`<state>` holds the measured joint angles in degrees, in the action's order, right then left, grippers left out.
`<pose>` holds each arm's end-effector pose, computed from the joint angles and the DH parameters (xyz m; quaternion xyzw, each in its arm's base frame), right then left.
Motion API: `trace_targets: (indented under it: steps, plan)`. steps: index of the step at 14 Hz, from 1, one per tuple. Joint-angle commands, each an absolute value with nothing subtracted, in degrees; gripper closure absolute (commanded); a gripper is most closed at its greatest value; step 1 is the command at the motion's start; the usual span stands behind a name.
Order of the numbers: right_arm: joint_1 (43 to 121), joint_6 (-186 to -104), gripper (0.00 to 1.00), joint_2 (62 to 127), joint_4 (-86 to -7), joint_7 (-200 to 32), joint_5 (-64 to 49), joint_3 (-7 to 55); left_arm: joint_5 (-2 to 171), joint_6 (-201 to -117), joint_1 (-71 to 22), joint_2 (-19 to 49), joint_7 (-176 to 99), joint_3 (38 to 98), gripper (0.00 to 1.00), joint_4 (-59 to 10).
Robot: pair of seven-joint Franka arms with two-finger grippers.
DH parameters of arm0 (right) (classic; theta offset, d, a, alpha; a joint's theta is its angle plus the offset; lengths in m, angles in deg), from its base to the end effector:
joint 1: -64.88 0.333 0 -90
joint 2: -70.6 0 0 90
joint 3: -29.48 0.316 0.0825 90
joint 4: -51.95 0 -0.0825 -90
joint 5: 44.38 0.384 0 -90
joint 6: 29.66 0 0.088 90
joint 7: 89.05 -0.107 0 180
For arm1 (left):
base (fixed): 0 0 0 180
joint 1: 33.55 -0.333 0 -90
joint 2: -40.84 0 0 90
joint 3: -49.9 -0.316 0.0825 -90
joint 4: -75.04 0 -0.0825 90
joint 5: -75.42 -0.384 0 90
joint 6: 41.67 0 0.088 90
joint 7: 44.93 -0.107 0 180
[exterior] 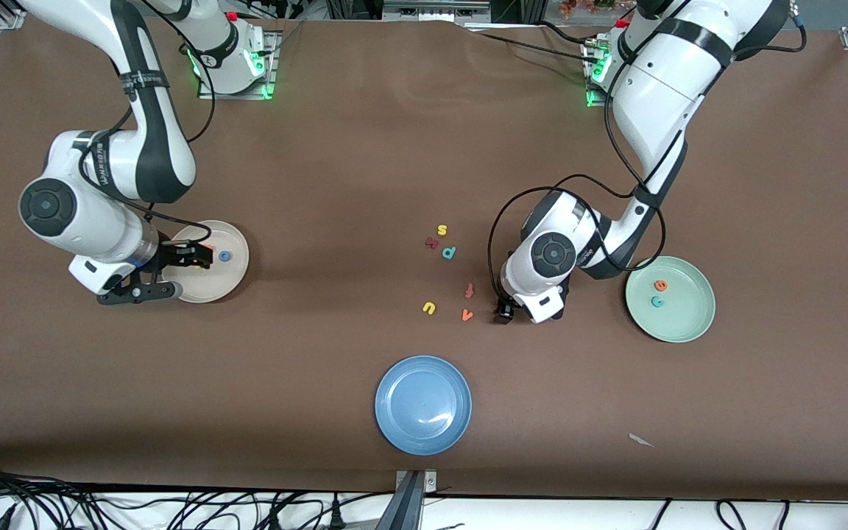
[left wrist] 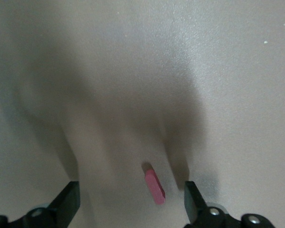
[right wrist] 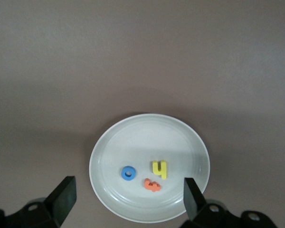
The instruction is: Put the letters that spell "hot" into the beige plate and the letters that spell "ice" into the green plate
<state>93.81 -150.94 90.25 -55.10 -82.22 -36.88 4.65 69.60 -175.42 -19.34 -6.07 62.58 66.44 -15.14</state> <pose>0.6154 0.0654 0.3424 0.9971 0.0685 -0.0300 0.0156 0.6115 -0.3306 0.1696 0.7779 0.6245 -0.0688 0.0137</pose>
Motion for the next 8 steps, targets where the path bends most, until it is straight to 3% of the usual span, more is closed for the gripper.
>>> trace_targets:
  steps: [1,3,8]
  plan:
    - [93.71,-149.37,0.0,88.8,-52.65,-82.81,-36.38,4.34,70.23,-175.26,-18.34,-6.97,63.87,65.64,0.17,-13.38]
    - [93.71,-147.45,0.0,88.0,-49.75,-85.08,-36.38,3.64,70.23,-175.44,-18.34,-6.97,63.97,65.64,0.22,-13.38]
    - [93.71,-133.56,0.0,86.51,-41.57,-89.14,-36.38,1.79,70.14,-175.44,-18.34,-6.97,65.19,65.55,0.43,-13.38]
